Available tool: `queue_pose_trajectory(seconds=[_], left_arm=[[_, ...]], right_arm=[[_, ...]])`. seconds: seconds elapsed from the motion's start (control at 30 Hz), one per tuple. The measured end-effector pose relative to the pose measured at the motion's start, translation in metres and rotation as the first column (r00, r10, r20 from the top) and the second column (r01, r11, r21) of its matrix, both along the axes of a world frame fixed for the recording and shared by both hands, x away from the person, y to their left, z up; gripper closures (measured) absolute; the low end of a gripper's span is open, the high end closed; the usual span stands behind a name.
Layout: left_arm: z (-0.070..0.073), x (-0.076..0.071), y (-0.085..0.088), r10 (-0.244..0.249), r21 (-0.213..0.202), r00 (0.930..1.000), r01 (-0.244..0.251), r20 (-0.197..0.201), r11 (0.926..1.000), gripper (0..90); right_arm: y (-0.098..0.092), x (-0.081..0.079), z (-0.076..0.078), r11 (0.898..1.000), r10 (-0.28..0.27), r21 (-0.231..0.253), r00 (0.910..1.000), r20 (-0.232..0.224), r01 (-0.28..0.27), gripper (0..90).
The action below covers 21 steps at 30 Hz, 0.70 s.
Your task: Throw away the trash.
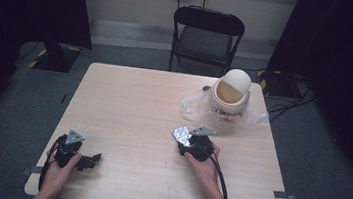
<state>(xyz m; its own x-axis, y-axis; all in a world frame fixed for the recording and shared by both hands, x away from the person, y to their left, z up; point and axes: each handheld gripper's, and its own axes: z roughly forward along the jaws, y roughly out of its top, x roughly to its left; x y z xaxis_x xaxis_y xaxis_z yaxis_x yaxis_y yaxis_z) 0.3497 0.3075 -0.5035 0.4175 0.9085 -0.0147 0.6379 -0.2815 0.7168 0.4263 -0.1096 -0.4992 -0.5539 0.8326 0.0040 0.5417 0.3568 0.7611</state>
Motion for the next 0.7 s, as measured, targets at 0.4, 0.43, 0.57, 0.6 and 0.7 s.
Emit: queue_pose_trajectory(seconds=[0.4,0.43,0.57,0.6,0.7], left_arm=[[0.0,0.0,0.0,0.002,-0.002,1.0,-0.002,0.0,1.0,0.0],[0.0,0.0,0.0,0.001,-0.002,1.0,-0.001,0.0,1.0,0.0],[0.0,0.0,0.0,0.002,-0.002,1.0,-0.002,0.001,1.0,0.0],[0.0,0.0,0.0,0.0,0.0,1.0,0.0,0.0,1.0,0.0],[0.0,0.0,0.0,-0.001,-0.002,1.0,0.001,0.0,1.0,0.0]], right_arm=[[-0.007,-0.011,0.018,0.999,-0.003,0.047,0.9995,0.031,0.002,34.1],[-0.008,-0.011,0.019,0.999,-0.003,0.055,0.9994,0.033,0.002,34.1],[-0.012,-0.012,0.027,0.997,-0.008,0.074,0.9996,0.025,0.007,34.1],[-0.014,-0.012,0.029,0.997,-0.01,0.082,0.9996,0.027,0.008,34.1],[-0.018,-0.011,0.038,0.995,-0.019,0.096,0.9989,0.042,0.015,34.1]])
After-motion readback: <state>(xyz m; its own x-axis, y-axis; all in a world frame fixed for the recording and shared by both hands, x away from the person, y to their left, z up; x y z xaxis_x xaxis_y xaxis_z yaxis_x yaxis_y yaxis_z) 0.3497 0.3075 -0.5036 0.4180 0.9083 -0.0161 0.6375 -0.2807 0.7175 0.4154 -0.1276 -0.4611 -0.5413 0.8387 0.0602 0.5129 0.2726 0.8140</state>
